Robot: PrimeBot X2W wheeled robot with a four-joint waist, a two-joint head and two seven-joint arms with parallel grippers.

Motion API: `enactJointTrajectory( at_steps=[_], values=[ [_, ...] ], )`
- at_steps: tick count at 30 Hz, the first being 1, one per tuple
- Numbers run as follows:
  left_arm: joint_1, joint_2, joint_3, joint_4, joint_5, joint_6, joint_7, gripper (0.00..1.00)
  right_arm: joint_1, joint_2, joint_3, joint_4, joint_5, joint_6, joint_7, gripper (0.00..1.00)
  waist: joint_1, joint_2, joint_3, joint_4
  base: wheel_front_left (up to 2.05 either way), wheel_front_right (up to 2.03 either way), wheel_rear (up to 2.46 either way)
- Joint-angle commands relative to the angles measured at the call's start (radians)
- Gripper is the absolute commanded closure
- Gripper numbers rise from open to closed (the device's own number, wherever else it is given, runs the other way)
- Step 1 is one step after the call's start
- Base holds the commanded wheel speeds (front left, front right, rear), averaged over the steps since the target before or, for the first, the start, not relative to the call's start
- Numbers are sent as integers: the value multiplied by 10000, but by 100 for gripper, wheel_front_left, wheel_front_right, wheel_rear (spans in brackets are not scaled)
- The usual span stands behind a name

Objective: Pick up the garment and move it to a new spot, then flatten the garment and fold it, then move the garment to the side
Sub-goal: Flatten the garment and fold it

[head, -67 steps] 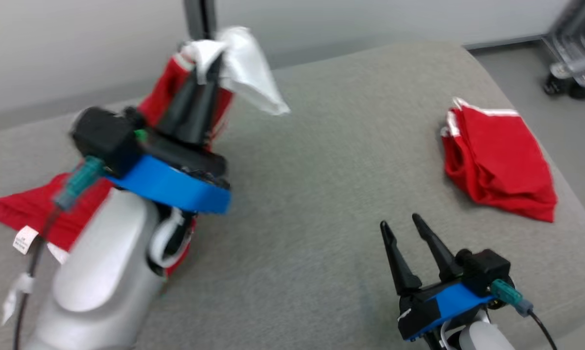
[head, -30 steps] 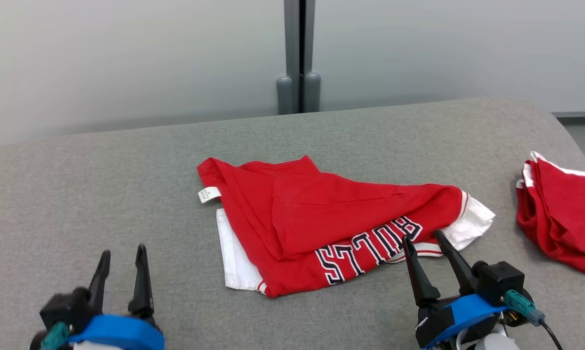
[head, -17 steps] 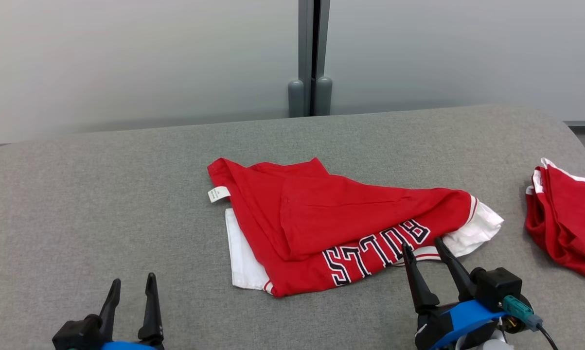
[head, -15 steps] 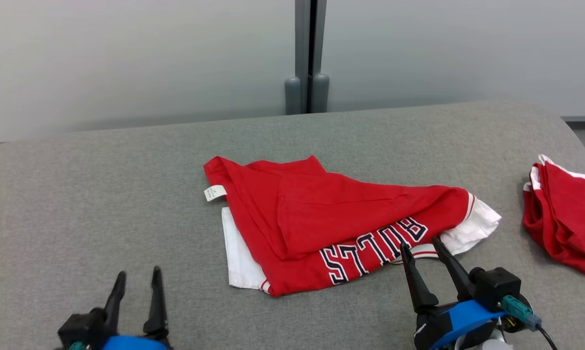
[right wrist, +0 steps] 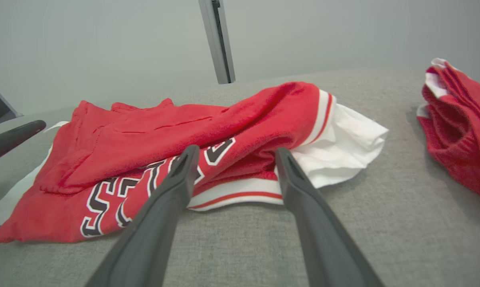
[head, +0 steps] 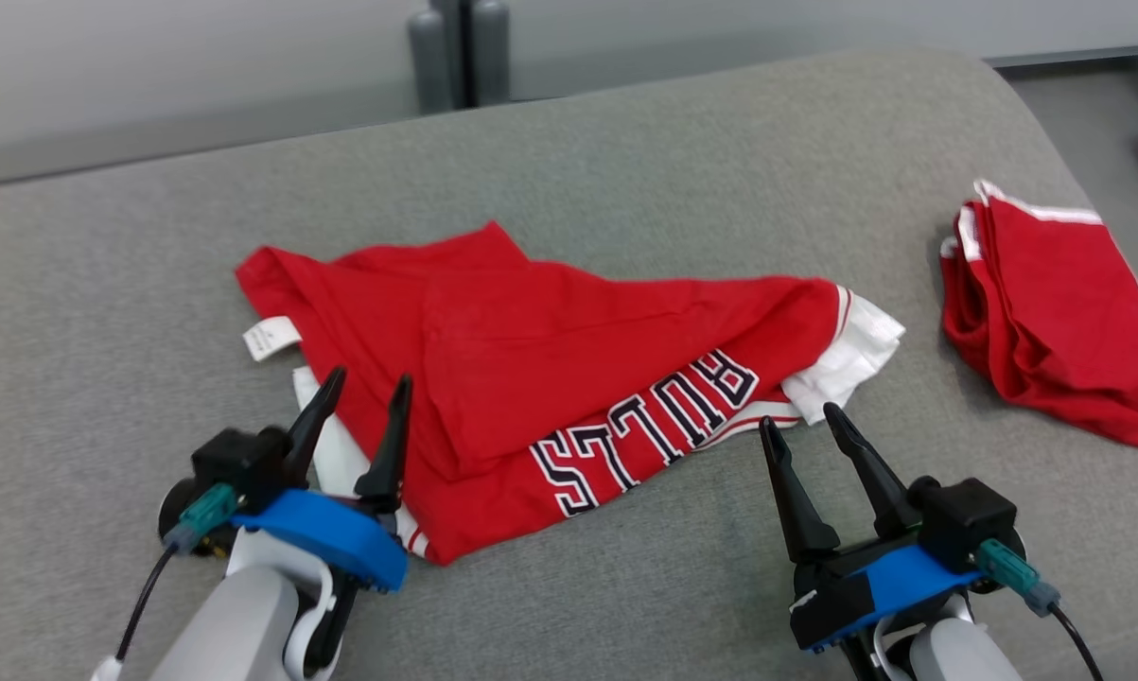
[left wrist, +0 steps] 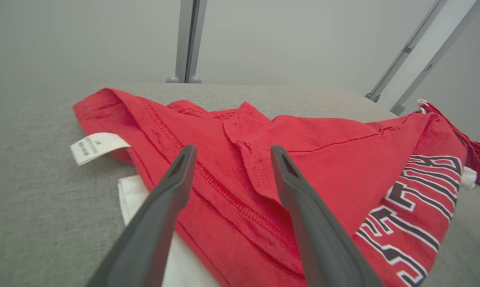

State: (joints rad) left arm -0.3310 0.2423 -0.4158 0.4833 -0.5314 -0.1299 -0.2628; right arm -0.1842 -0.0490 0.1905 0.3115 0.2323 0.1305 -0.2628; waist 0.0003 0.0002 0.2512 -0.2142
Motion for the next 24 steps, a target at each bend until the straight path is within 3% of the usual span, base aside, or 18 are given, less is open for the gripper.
enactJointTrajectory(
  at_steps=[1, 11, 19, 20, 21, 22, 23, 24],
  values=[
    [-368, 101, -194, 73, -108, -14, -27, 0, -64, -32, 6, -72, 82, 5, -29, 0, -3, -2, 90, -92, 0, 0, 0],
    [-1887, 700, -1814, 1485, -1578, -14, -24, 0, -53, -33, 138, -691, 262, 5, -29, 0, -3, -2, 949, -736, 0, 0, 0],
    [-2312, 1080, -3171, 1233, -2581, -16, -10, 0, 14, -33, 122, -858, 301, 5, -29, 0, -3, -2, 1127, -869, 0, 0, 0],
    [-2367, 1125, -3336, 1204, -2712, -16, -8, 4, 19, -33, 108, -847, 298, 5, -29, 0, -3, -2, 1126, -872, 0, 0, 0],
    [-2414, 1146, -3460, 1164, -2817, -16, -2, 13, 26, -33, 96, -822, 292, 5, -29, 0, -3, -2, 1112, -874, 0, 0, 0],
    [-2452, 1161, -3573, 1136, -2928, -16, -2, 40, 36, -33, 82, -799, 286, 5, -29, 0, -3, -2, 1098, -875, 0, 0, 0],
    [-2481, 1194, -3659, 1111, -3005, -16, -2, 57, 37, -33, 70, -781, 284, 5, -29, 0, -3, -2, 1087, -876, 0, 0, 0],
    [-2526, 1220, -3711, 1040, -3077, -16, -4, 100, 37, -33, 61, -762, 275, 5, -29, 0, -3, -2, 1072, -878, 0, 0, 0]
  ],
)
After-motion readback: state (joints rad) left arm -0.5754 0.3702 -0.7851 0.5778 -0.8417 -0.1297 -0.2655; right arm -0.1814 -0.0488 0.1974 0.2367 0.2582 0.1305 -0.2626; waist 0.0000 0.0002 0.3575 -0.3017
